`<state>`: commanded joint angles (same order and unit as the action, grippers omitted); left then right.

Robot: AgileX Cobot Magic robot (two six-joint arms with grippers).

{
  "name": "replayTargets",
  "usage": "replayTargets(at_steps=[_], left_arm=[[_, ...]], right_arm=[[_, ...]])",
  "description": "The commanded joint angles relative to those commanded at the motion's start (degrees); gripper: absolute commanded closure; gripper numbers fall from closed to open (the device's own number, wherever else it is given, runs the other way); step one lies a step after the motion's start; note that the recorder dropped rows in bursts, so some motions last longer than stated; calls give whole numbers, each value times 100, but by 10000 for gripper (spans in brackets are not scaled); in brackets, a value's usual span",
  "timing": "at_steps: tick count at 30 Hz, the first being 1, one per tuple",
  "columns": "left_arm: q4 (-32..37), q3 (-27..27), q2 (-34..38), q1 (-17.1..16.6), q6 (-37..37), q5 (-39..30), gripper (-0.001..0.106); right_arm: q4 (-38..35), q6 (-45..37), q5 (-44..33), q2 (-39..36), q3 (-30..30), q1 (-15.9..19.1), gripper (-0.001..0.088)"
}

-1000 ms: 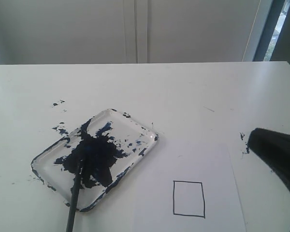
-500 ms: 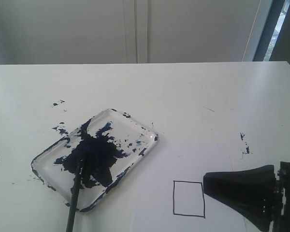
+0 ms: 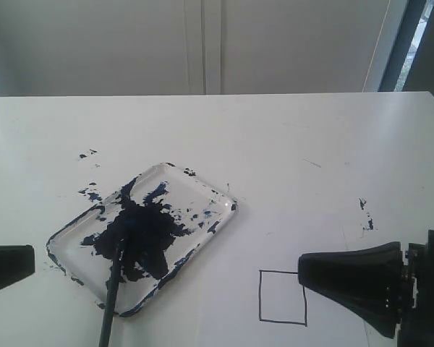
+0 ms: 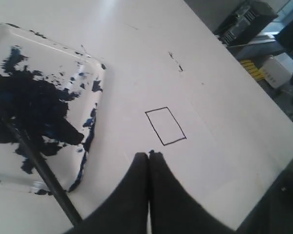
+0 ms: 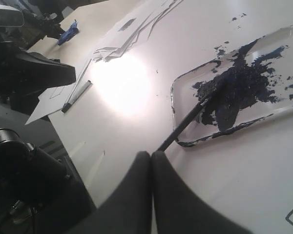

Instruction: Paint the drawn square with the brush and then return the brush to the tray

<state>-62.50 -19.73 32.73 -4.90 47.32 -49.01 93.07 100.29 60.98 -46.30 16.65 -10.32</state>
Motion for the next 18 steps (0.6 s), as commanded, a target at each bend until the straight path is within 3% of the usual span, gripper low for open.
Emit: replayTargets(at_steps=[2, 5, 7, 8, 10, 13, 15, 18], left_arm=[[471, -12, 0, 0, -563, 255, 1053], [611, -159, 0, 0, -584, 510, 1053], [1140, -368, 0, 0, -750, 947, 1053], [1776, -538, 0, 0, -1173, 1529, 1053], [2290, -689, 0, -10, -1610, 2394, 1053], [2277, -914, 0, -10, -1800, 3368, 1053], [2277, -1115, 9, -10, -2363, 3507, 1053], [2309, -1419, 167, -10, -2471, 3241, 1053]], right_arm=[[-12, 0, -6, 0, 0, 0, 868], [-12, 0, -6, 0, 0, 0, 868], [-22, 0, -6, 0, 0, 0, 868], [-22, 0, -6, 0, 0, 0, 868], [-22, 0, -6, 0, 0, 0, 868], [-21, 0, 70, 0, 0, 0, 868], [-21, 0, 85, 0, 0, 0, 868], [-21, 0, 85, 0, 0, 0, 868]])
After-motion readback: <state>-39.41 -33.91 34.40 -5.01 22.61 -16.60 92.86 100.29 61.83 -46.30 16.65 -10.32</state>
